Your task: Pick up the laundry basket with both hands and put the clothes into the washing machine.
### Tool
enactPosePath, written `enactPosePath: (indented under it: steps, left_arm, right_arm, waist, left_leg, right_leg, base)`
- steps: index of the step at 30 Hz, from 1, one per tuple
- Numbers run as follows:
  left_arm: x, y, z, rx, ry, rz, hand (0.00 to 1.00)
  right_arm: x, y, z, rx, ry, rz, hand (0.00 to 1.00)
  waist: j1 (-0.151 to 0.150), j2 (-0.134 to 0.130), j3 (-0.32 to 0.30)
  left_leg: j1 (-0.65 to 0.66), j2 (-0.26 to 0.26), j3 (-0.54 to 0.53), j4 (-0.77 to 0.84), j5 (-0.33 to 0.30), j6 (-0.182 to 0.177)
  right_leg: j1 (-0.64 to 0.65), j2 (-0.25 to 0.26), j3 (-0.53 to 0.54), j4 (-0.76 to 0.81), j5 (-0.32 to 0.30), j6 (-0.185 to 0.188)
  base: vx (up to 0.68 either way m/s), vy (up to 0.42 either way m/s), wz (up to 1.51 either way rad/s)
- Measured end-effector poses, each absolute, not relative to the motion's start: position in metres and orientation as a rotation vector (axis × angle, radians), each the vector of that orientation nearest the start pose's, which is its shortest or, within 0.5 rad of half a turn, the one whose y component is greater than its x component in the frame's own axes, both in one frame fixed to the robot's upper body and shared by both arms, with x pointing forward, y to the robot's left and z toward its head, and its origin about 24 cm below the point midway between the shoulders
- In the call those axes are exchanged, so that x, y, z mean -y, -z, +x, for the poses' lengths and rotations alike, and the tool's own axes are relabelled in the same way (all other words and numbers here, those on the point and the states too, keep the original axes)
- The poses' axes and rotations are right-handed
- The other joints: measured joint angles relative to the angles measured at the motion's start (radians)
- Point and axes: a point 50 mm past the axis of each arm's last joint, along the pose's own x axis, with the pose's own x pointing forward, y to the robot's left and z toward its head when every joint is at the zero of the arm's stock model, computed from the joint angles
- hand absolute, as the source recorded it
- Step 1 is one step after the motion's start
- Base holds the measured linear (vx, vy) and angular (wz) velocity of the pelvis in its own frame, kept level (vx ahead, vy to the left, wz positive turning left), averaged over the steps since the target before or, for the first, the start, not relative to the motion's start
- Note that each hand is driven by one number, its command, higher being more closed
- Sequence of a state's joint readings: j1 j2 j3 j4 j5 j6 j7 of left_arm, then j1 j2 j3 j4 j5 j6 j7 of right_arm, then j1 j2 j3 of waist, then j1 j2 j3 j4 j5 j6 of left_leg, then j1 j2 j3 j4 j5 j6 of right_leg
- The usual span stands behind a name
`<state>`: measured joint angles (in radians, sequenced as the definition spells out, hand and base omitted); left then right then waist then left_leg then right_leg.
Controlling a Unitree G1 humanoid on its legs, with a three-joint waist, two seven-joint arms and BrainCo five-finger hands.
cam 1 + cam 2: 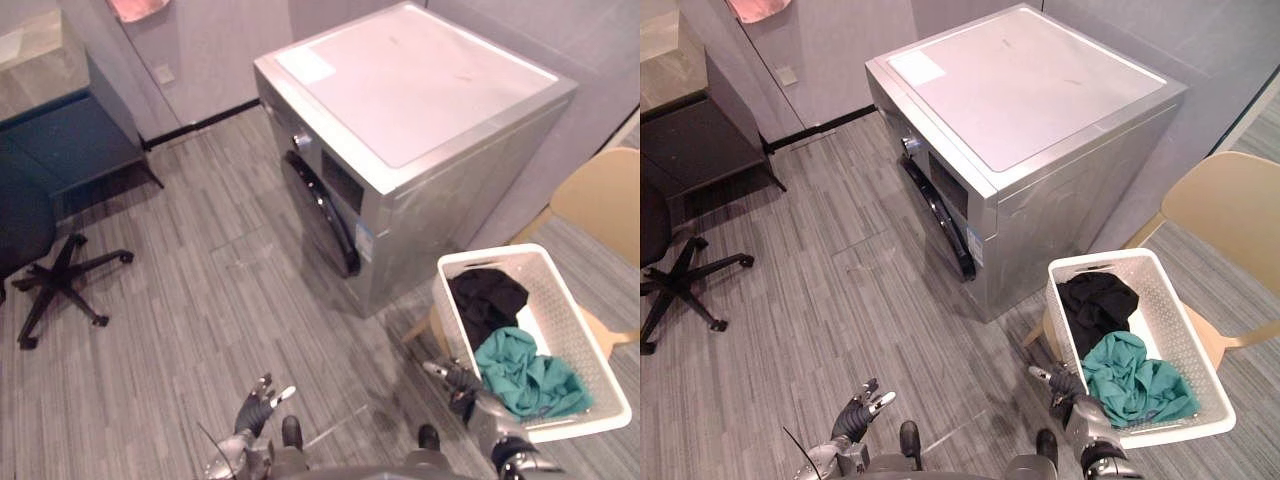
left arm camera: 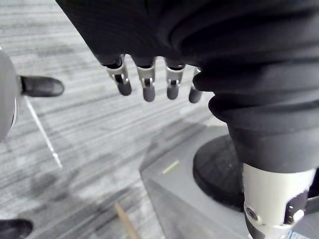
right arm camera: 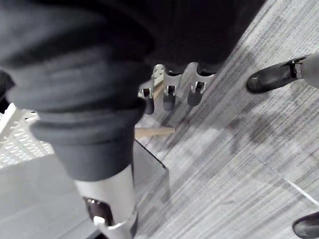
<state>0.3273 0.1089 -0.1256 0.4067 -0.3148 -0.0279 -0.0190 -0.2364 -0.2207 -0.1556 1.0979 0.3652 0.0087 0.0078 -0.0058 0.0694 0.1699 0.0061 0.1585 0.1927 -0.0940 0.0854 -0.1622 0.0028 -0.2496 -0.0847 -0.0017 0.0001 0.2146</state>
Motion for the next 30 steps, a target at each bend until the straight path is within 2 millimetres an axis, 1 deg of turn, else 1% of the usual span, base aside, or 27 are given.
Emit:
enactPosePath:
  steps: [1, 3, 5, 6, 9, 12, 15, 18, 20, 21, 23, 24, 25, 27, 28, 29, 30]
  left_arm:
    - [-0.167, 0.102, 0.126, -0.692, -0.066, -0.209, 0.0]
    - [-0.167, 0.1, 0.13, -0.673, -0.065, -0.212, 0.0]
    - [-0.167, 0.1, 0.13, -0.673, -0.065, -0.212, 0.0]
    - [-0.167, 0.1, 0.129, -0.674, -0.068, -0.211, 0.0]
    - [-0.167, 0.1, 0.129, -0.674, -0.068, -0.211, 0.0]
    - [-0.167, 0.1, 0.129, -0.675, -0.068, -0.211, 0.0]
    - [-0.167, 0.1, 0.129, -0.675, -0.068, -0.211, 0.0]
    - [-0.167, 0.1, 0.129, -0.677, -0.069, -0.21, 0.0]
    - [-0.168, 0.1, 0.129, -0.678, -0.07, -0.21, 0.0]
    - [-0.168, 0.1, 0.129, -0.678, -0.072, -0.21, 0.0]
    - [-0.169, 0.1, 0.129, -0.676, -0.081, -0.212, 0.0]
    - [-0.171, 0.1, 0.13, -0.673, -0.088, -0.214, 0.0]
    - [-0.171, 0.1, 0.13, -0.673, -0.094, -0.216, 0.0]
    - [-0.174, 0.1, 0.13, -0.67, -0.113, -0.219, 0.0]
    - [-0.175, 0.1, 0.13, -0.67, -0.114, -0.215, 0.0]
    - [-0.175, 0.101, 0.131, -0.674, -0.113, -0.21, 0.0]
    - [-0.175, 0.101, 0.132, -0.674, -0.109, -0.205, 0.0]
  right_arm:
    - [0.245, 0.108, 0.213, -0.793, 0.362, 0.228, 0.0]
    - [0.259, 0.098, 0.225, -0.766, 0.426, 0.234, 0.0]
    - [0.268, 0.093, 0.228, -0.753, 0.462, 0.22, 0.0]
    - [0.273, 0.089, 0.231, -0.74, 0.481, 0.221, 0.0]
    - [0.28, 0.082, 0.237, -0.708, 0.519, 0.242, 0.0]
    - [0.287, 0.079, 0.237, -0.694, 0.541, 0.244, 0.0]
    - [0.289, 0.077, 0.238, -0.684, 0.559, 0.257, 0.0]
    - [0.288, 0.073, 0.241, -0.656, 0.554, 0.246, 0.0]
    - [0.285, 0.064, 0.245, -0.581, 0.518, 0.23, 0.0]
    - [0.281, 0.057, 0.247, -0.517, 0.497, 0.239, 0.0]
    - [0.274, 0.046, 0.245, -0.425, 0.471, 0.258, 0.0]
    - [0.27, 0.039, 0.242, -0.36, 0.46, 0.275, 0.0]
    - [0.268, 0.035, 0.24, -0.333, 0.456, 0.281, 0.0]
    - [0.26, 0.029, 0.227, -0.253, 0.437, 0.335, 0.0]
    - [0.258, 0.029, 0.224, -0.243, 0.435, 0.348, 0.0]
    - [0.255, 0.032, 0.216, -0.243, 0.438, 0.375, 0.0]
    - [0.251, 0.035, 0.209, -0.253, 0.433, 0.389, 0.0]
  waist:
    - [0.001, 0.005, 0.003]
    - [0.007, 0.026, 0.015]
    - [0.02, 0.038, 0.018]
    - [0.021, 0.044, 0.022]
    - [0.019, 0.049, 0.032]
    - [0.02, 0.049, 0.032]
    - [0.02, 0.049, 0.032]
    - [0.019, 0.048, 0.033]
    - [0.018, 0.048, 0.033]
    - [0.017, 0.047, 0.033]
    - [0.012, 0.042, 0.036]
    - [0.005, 0.041, 0.036]
    - [0.001, 0.039, 0.036]
    - [-0.021, 0.022, 0.032]
    - [-0.025, 0.017, 0.03]
    - [-0.033, 0.005, 0.023]
    - [-0.033, -0.004, 0.015]
  left_leg:
    - [-0.002, -0.001, 0.0, 0.0, 0.001, 0.001]
    - [-0.009, -0.002, -0.003, 0.0, 0.003, 0.002]
    - [-0.01, -0.002, -0.003, 0.0, 0.004, 0.002]
    - [-0.01, -0.002, -0.006, 0.0, 0.004, 0.002]
    - [-0.011, -0.002, -0.01, 0.0, 0.005, 0.003]
    - [-0.011, -0.002, -0.017, 0.0, 0.006, 0.003]
    - [-0.011, -0.002, -0.017, 0.0, 0.007, 0.002]
    - [-0.012, -0.002, -0.017, 0.0, 0.007, 0.002]
    - [-0.012, -0.002, -0.017, 0.0, 0.007, 0.002]
    - [-0.012, -0.001, -0.017, 0.0, 0.006, 0.002]
    - [-0.012, -0.001, -0.016, 0.0, 0.006, 0.002]
    - [-0.012, -0.001, -0.016, 0.0, 0.006, 0.002]
    - [-0.012, -0.001, -0.016, 0.0, 0.006, 0.002]
    - [-0.011, 0.0, -0.016, 0.0, 0.006, 0.002]
    - [-0.011, 0.0, -0.016, 0.0, 0.006, 0.002]
    - [-0.009, 0.0, -0.015, 0.0, 0.006, 0.002]
    - [-0.008, 0.0, -0.013, 0.0, 0.006, 0.002]
  right_leg:
    - [-0.003, -0.001, 0.0, 0.001, 0.0, 0.0]
    - [-0.009, -0.002, -0.002, 0.003, 0.0, 0.0]
    - [-0.008, -0.002, -0.003, 0.003, 0.0, 0.001]
    - [-0.007, -0.002, -0.007, 0.003, 0.0, 0.001]
    - [-0.007, -0.002, -0.014, 0.008, -0.001, 0.001]
    - [-0.006, -0.002, -0.022, 0.014, -0.003, -0.001]
    - [-0.006, -0.002, -0.022, 0.015, -0.004, -0.001]
    - [-0.007, -0.002, -0.021, 0.015, -0.004, -0.001]
    - [-0.007, -0.002, -0.021, 0.015, -0.005, 0.0]
    - [-0.007, -0.002, -0.021, 0.015, -0.006, 0.0]
    - [-0.007, -0.002, -0.021, 0.015, -0.006, 0.0]
    - [-0.007, -0.002, -0.021, 0.015, -0.006, 0.0]
    - [-0.007, -0.002, -0.021, 0.015, -0.006, 0.0]
    - [-0.006, -0.001, -0.021, 0.014, -0.006, 0.0]
    - [-0.006, -0.001, -0.021, 0.014, -0.006, 0.0]
    - [-0.006, -0.001, -0.02, 0.014, -0.006, 0.0]
    - [-0.005, -0.001, -0.019, 0.014, -0.006, 0.0]
  base:
    - [0.0, 0.0, 0.0]
    - [-0.02, -0.012, 0.03]
    - [-0.01, -0.009, 0.02]
    - [-0.01, -0.017, 0.04]
    - [-0.03, -0.014, 0.04]
    - [-0.04, -0.012, 0.05]
    - [-0.04, -0.009, 0.01]
    - [-0.04, -0.01, -0.01]
    - [-0.02, -0.005, 0.0]
    - [0.0, 0.0, 0.0]
    - [0.0, 0.0, 0.0]
    - [0.0, 0.0, 0.0]
    - [0.0, 0.0, 0.0]
    - [0.0, 0.0, 0.0]
    - [0.0, 0.0, 0.0]
    - [0.0, 0.0, 0.0]
    - [-0.02, -0.006, -0.06]
